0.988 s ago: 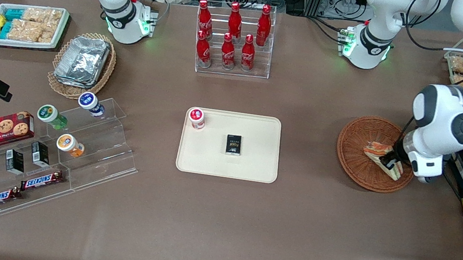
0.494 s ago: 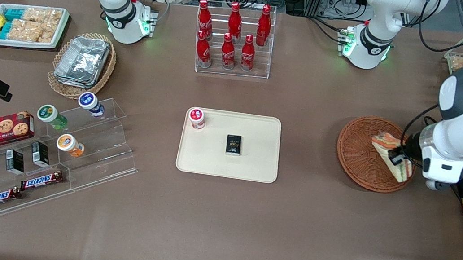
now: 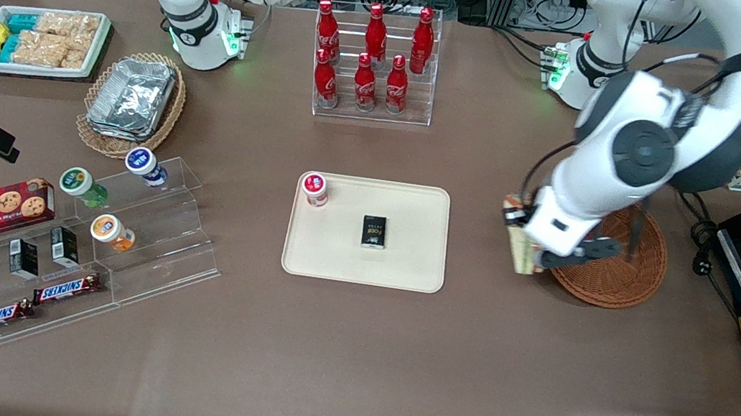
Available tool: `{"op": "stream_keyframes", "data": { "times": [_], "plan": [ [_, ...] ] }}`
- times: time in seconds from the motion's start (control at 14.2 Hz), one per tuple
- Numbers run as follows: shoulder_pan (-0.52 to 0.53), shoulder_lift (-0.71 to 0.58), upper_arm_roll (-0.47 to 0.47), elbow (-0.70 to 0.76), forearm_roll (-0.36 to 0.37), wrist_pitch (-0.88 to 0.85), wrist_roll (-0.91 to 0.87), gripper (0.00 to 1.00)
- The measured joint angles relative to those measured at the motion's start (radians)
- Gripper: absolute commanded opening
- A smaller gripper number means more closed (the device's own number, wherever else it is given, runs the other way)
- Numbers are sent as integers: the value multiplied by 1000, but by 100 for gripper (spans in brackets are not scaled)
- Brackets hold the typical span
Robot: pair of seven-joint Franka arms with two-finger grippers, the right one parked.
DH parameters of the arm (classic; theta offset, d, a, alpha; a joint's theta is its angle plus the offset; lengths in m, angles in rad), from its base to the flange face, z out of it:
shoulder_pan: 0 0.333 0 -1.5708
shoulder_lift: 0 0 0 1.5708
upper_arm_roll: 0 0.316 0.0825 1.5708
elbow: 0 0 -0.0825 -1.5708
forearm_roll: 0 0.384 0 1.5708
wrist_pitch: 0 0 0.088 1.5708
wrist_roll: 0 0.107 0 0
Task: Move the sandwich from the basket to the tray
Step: 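Lift the sandwich and carry it with the left gripper over the cream tray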
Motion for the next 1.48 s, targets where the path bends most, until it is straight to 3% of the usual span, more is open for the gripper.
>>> {"op": "stream_keyframes", "data": {
  "times": [0.35, 0.85, 0.92, 0.99, 1.06, 1.48],
  "plan": [
    [-94, 168, -62, -40, 8, 294, 6, 0],
    [-154, 334, -63, -90, 158, 492, -24, 0],
    [-154, 350, -63, -90, 181, 495, -38, 11],
    [-154, 364, -62, -90, 201, 496, -55, 65],
    [-154, 372, -62, -89, 212, 499, -73, 100],
    [-152, 365, -62, -28, 234, 504, -117, 100]
  ]
}}
